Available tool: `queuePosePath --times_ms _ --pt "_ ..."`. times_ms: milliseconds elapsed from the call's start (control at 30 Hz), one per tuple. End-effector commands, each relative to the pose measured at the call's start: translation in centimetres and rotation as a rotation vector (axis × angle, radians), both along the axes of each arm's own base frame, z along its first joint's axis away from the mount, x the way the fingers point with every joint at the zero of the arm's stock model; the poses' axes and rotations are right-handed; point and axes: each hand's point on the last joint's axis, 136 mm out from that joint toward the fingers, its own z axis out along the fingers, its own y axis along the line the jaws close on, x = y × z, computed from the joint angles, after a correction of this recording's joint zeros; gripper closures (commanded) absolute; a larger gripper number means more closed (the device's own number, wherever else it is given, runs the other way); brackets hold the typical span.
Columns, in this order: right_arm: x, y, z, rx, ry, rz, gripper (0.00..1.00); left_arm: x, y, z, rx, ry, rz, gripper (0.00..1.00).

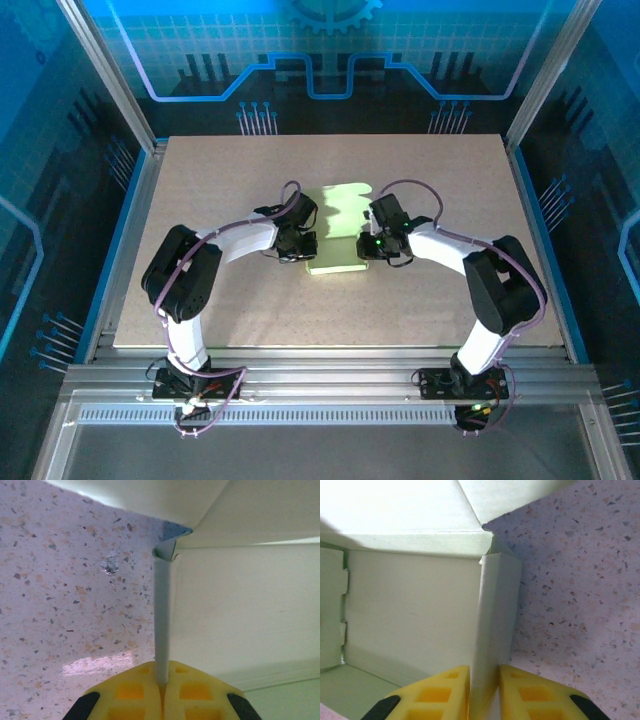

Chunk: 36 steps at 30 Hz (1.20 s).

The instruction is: Fold the paper box

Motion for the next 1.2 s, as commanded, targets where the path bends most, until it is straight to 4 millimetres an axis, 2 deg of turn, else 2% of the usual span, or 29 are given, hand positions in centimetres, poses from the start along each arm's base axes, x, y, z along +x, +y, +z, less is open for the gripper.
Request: queuePosePath --times_ms 0,267,500,700,1000,1167 --pt "-0.1 -0.7 -1.5 -0.051 0.020 0.002 0.83 -1.0 1.0 -2.2 0.081 0.047 -0.027 1.00" --pt "-0.7 -1.5 -3.2 -0.185 0.034 0.014 0.86 -1.0 0.8 -2.0 0.066 0.044 -0.021 1.00" --pt "-1.5 -1.9 -3.5 -0.338 0.076 0.016 0.87 -1.1 0.4 -1.9 0.063 0.042 -0.032 1.00" --pt "-2.5 -3.3 -3.8 -0.542 0.114 0.015 1.00 -1.1 0.0 -1.8 0.056 0.037 -0.040 1.00" --pt "-3.9 -6.3 -5.4 -0.899 0.132 -0.007 1.00 -1.2 -0.1 -1.9 0.045 0.041 -0.037 1.00" --pt "-4.2 -5.6 -6.0 -1.017 0.115 0.035 1.00 -1.1 -0.4 -1.9 0.030 0.045 -0.043 1.00"
